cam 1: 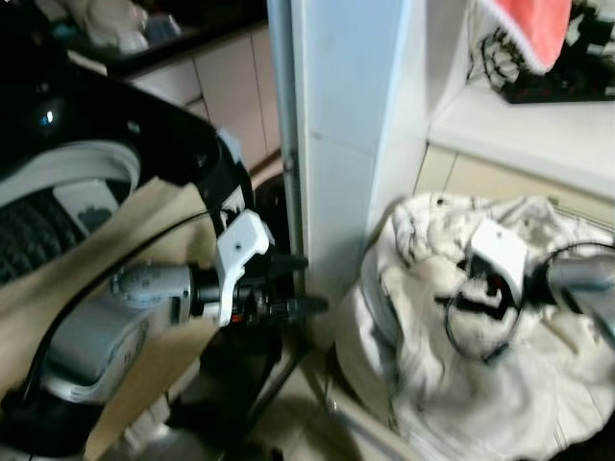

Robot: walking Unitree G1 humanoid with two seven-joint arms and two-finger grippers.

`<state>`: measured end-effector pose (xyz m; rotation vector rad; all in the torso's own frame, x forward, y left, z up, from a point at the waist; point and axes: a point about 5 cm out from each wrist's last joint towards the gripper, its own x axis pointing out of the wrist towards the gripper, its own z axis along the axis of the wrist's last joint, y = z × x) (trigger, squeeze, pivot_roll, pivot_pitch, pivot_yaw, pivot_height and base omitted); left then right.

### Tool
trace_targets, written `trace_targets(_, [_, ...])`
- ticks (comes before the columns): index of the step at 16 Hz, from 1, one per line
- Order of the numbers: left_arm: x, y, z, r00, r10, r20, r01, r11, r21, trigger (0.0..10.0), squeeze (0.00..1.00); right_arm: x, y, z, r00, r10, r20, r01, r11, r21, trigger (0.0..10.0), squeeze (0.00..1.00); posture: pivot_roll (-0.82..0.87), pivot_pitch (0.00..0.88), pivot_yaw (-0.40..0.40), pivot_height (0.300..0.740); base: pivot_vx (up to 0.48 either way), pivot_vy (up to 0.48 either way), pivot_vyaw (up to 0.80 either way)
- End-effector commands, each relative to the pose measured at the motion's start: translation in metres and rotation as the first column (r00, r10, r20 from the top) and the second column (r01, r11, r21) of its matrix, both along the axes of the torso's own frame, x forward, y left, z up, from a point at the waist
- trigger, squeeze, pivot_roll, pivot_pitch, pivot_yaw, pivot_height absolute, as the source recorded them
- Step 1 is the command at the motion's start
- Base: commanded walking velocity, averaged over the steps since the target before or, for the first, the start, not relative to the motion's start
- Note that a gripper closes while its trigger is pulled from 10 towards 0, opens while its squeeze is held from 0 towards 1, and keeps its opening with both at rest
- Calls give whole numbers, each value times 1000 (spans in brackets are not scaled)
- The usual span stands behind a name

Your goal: Clothes washing

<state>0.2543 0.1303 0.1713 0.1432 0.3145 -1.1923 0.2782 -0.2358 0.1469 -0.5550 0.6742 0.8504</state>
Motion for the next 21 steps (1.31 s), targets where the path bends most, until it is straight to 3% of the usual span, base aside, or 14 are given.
trace_targets(1, [0,-2,3,1000,-15,5,15,1000,26,10000,0,-7,9,3,997,80,-22,-80,997,9,10000,1000,-51,15,94,740,0,0,0])
trace_targets(4, [3,-4,0,1000,10,-1,-10,999,49,10000,0,-19,18,0,987,141,-77,-140,990,17,10000,1000,-51,17,96,740,0,0,0])
trace_targets(8, [3,-4,0,1000,14,0,-14,998,54,10000,0,-20,18,-1,986,143,-89,-142,990,14,10000,1000,-51,17,96,740,0,0,0])
trace_targets(9, [1,-9,-5,1000,5,-14,-4,999,50,10000,0,-32,3,-40,973,103,-209,-133,982,-135,10000,0,-55,10,91,740,0,0,0])
trace_targets(11, [0,-12,-7,1000,-1,-20,2,999,45,10000,0,-30,-3,-53,983,52,-176,-83,982,-172,10000,0,-59,0,89,740,0,0,0])
trace_targets(13, [6,-15,-8,999,41,5,-41,998,41,10000,0,-18,-4,-56,996,-44,-76,31,985,-169,10000,0,-61,0,92,740,0,0,0])
trace_targets(14, [7,-15,-8,999,48,3,-48,998,34,10000,0,-16,-3,-56,995,-65,-71,53,986,-155,10000,0,-62,0,97,740,0,0,0])
trace_targets(17, [8,-15,-7,999,40,13,-40,998,43,10000,0,-15,2,-55,996,5,-84,-18,987,-160,10000,0,-65,0,97,740,0,0,0])
trace_targets(18, [7,-16,-8,999,33,10,-33,999,41,10000,0,-18,1,-59,991,13,-131,-34,987,-160,9725,0,-66,0,95,740,0,0,0])
trace_targets(20, [1,-17,-10,1000,-24,-19,25,998,54,10000,0,-22,-5,-62,983,18,-183,-49,985,-168,196,0,-67,0,91,740,0,0,0])
trace_targets(21, [0,-17,-10,999,-35,-25,36,998,53,10000,0,-22,-6,-62,981,17,-193,-50,985,-168,0,0,-68,0,91,740,0,0,0])
